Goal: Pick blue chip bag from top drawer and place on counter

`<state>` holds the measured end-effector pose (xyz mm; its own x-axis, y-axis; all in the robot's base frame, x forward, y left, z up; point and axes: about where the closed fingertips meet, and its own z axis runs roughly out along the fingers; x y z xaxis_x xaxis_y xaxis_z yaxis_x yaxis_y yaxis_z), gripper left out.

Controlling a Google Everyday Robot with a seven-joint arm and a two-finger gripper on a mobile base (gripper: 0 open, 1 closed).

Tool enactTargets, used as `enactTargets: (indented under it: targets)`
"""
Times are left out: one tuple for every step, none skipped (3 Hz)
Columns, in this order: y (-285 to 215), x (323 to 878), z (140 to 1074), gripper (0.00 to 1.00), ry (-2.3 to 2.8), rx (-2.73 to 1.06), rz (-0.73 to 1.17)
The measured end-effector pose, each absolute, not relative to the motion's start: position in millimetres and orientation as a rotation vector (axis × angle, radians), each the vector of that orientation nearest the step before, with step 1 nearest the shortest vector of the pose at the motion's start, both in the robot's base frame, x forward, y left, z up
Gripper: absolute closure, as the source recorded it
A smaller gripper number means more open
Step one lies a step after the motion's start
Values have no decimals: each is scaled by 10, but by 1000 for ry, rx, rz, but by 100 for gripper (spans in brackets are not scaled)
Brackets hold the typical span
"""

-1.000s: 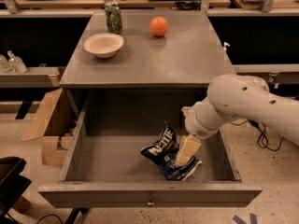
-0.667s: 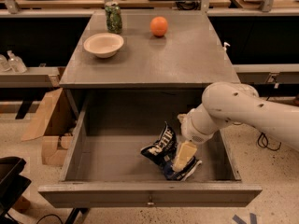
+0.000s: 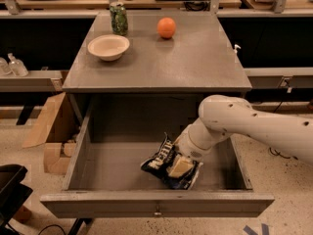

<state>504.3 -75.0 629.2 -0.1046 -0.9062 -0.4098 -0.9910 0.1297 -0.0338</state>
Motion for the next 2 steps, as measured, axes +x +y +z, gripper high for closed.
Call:
enactTargets:
  targets:
    - [-617, 5023, 6342, 65, 2059, -1856, 386]
    - [-578, 5114, 6870, 95, 1962, -1869, 298]
